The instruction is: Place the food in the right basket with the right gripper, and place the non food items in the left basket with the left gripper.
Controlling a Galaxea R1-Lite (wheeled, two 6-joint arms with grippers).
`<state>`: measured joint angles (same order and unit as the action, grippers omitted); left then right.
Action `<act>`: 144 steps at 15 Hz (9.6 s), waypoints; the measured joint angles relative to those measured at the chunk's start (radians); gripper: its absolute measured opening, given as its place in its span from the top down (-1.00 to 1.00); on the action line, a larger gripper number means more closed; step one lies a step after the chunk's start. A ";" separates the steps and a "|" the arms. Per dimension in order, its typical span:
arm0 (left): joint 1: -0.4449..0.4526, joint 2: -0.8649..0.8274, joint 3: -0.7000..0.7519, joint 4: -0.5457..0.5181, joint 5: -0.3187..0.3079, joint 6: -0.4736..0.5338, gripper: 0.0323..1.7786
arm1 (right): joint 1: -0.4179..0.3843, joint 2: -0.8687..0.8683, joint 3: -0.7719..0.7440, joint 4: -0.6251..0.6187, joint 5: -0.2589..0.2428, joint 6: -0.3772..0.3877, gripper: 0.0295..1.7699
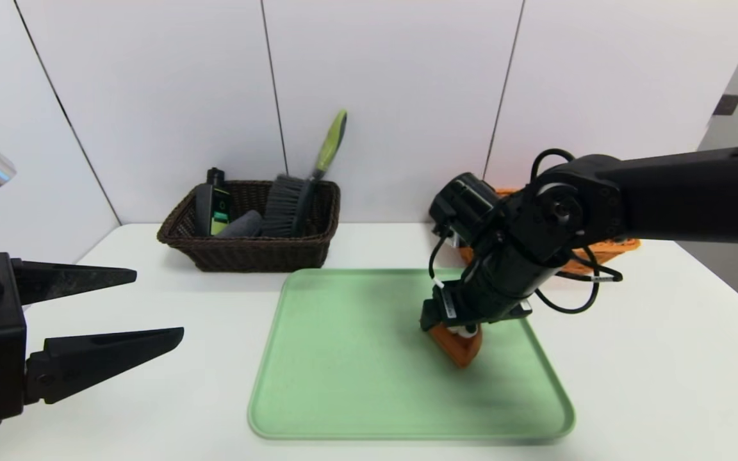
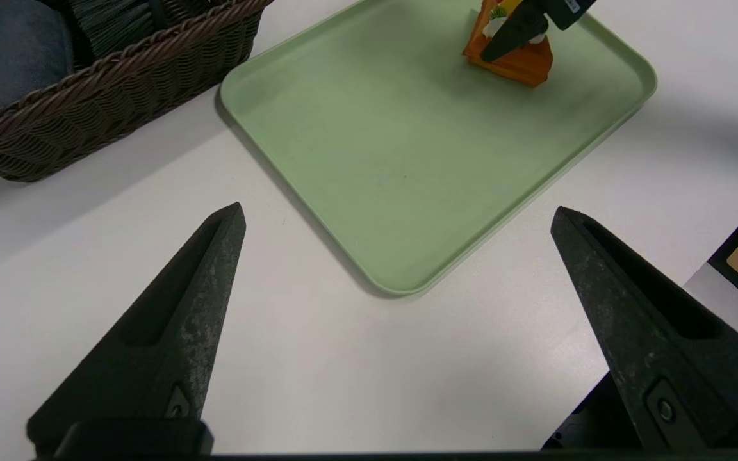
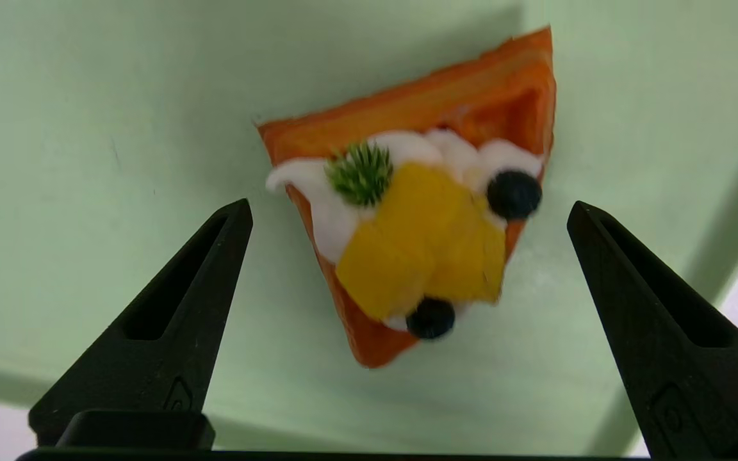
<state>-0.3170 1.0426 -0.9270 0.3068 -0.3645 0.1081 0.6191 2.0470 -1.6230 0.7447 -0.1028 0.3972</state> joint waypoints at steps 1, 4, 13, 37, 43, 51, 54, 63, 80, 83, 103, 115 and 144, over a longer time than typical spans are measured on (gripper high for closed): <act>0.000 0.000 0.001 0.000 0.000 0.000 -0.90 | 0.000 0.018 -0.012 0.000 -0.008 0.000 -0.80; 0.000 0.000 0.002 -0.002 0.000 0.000 -0.90 | 0.002 0.060 -0.031 0.000 -0.013 0.000 -0.28; 0.001 -0.003 0.001 -0.003 0.014 -0.001 -0.90 | -0.008 -0.069 -0.052 0.002 -0.016 -0.012 0.04; 0.001 0.002 -0.018 -0.023 0.021 -0.001 -0.90 | -0.366 -0.131 -0.261 -0.120 -0.032 -0.061 0.04; 0.002 0.008 -0.029 -0.023 0.023 -0.001 -0.90 | -0.483 -0.025 -0.261 -0.141 -0.031 -0.061 0.04; 0.002 0.017 -0.033 -0.035 0.024 -0.003 -0.90 | -0.547 0.058 -0.299 -0.172 -0.032 -0.059 -0.39; 0.003 0.019 -0.032 -0.036 0.036 -0.003 -0.90 | -0.549 0.063 -0.314 -0.174 -0.031 -0.059 -0.56; 0.003 0.023 -0.032 -0.053 0.042 -0.005 -0.90 | -0.543 0.016 -0.322 -0.165 -0.019 -0.057 -0.82; 0.004 -0.046 -0.022 -0.084 0.430 -0.038 -0.90 | -0.244 -0.833 0.190 0.038 -0.032 -0.070 -0.91; 0.047 -0.135 0.015 -0.032 0.438 -0.034 -0.90 | -0.255 -1.039 0.322 0.034 -0.033 -0.098 -0.91; 0.326 -0.794 0.492 0.187 0.367 0.007 -0.90 | -0.468 -1.714 0.811 0.033 0.094 -0.183 -0.91; 0.331 -0.882 0.588 0.142 0.342 0.000 -0.90 | -0.629 -1.969 1.069 -0.092 0.187 -0.237 -0.92; 0.323 -1.041 0.927 -0.304 0.320 -0.033 -0.90 | -0.627 -2.048 1.623 -0.750 0.106 -0.399 -0.92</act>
<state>0.0057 0.0019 0.0000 0.0032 -0.0443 0.0749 -0.0077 -0.0013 0.0000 -0.0053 0.0028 -0.0013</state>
